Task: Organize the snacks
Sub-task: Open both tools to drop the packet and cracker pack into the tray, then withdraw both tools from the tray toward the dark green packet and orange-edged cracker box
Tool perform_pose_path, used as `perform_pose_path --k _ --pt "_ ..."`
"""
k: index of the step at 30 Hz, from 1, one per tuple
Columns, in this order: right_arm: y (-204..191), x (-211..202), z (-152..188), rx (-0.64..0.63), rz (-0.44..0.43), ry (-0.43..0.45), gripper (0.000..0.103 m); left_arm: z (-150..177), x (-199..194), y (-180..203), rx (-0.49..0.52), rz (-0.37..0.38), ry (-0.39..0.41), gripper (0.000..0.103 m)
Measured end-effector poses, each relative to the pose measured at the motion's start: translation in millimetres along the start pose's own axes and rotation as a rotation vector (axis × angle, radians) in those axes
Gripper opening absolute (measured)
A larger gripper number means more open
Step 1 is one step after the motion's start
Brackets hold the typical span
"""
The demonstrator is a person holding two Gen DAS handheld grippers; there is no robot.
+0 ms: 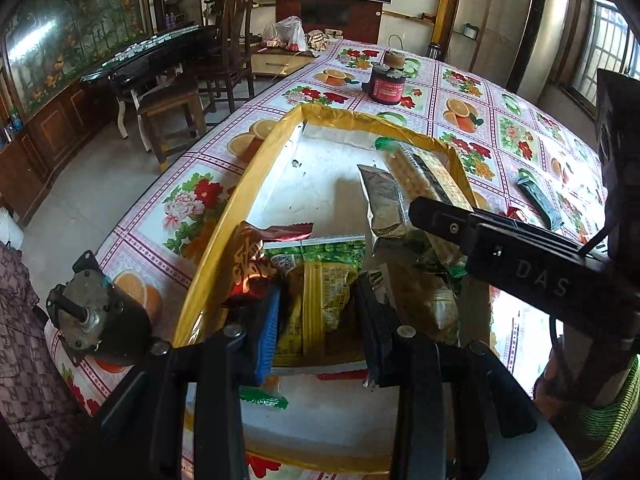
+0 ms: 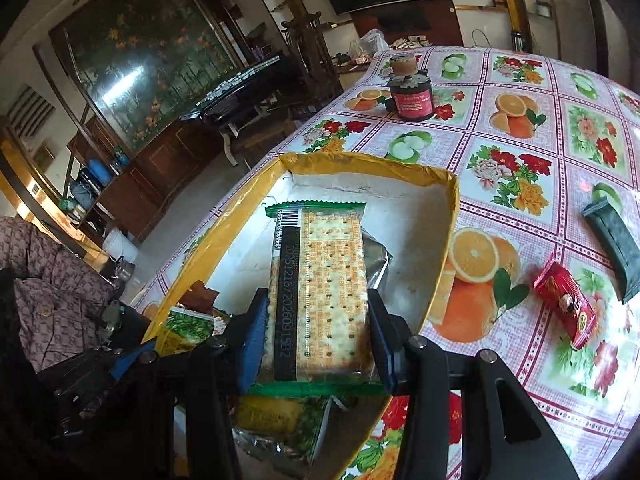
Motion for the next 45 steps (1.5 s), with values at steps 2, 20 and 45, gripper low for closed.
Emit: perform_pose_path --k 2,20,45 --pt "-1.8 2.0 -0.8 -0.006 -0.003 -0.002 0.048 -0.6 1.1 -0.2 0.002 -0.003 -0.003 0.041" --pt "22.8 -61.6 -0.4 0.061 0.037 0.119 0.059 -7.8 -29.0 1.7 0.007 -0.027 0.076 0.082" --pt "97.9 -148.4 46.4 0.138 0.223 0.192 0.063 -7.3 -63.4 46.5 0.077 0.002 0.122 0.086"
Point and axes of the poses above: each gripper's, at about its wrist camera, not at the fingertips, and x roughly the way its jaws point, y to its right, z to its underside, the point moved 8 cm from there along x, roughly the way its jaws point, and after that the axes turned 8 degrees about -z, right-handed, at the moved point
